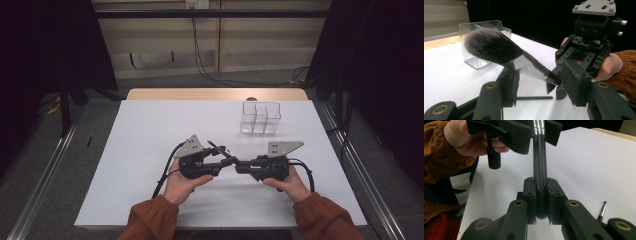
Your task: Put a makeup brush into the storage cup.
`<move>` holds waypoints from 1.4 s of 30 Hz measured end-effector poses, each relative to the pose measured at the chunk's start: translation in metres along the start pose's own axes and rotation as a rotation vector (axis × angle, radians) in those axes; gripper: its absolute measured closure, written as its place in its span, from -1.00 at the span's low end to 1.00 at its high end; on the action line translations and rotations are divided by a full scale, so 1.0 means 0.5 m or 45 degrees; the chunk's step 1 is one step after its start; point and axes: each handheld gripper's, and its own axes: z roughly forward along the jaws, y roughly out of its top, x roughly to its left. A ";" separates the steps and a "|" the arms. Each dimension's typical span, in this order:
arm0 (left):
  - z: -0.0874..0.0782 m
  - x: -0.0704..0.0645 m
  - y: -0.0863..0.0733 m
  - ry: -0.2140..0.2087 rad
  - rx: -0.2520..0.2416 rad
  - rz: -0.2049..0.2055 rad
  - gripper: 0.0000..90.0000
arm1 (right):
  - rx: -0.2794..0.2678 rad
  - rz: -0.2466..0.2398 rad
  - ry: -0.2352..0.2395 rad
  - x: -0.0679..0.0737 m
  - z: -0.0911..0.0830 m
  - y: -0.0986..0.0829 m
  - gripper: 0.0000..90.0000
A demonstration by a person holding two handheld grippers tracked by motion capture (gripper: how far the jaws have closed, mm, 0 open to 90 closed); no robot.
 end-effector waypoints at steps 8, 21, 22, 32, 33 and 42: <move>-0.003 0.007 0.001 -0.031 -0.015 -0.070 0.33 | -0.003 0.002 0.013 -0.001 0.001 -0.003 0.78; -0.005 0.005 0.006 -0.090 -0.002 -0.160 0.60 | 0.052 -0.022 0.038 0.003 0.017 -0.011 0.77; -0.005 0.004 0.007 -0.091 0.003 -0.169 0.61 | 0.055 -0.022 0.037 0.004 0.018 -0.011 0.77; -0.007 -0.008 0.019 -0.085 0.047 -0.151 0.68 | 0.046 0.000 0.034 0.001 0.021 -0.014 0.70; -0.007 -0.008 0.019 -0.086 0.051 -0.152 0.68 | 0.045 0.000 0.036 0.001 0.021 -0.014 0.68; -0.008 -0.014 0.027 -0.110 0.052 -0.146 0.68 | 0.046 0.004 0.043 0.005 0.023 -0.012 0.50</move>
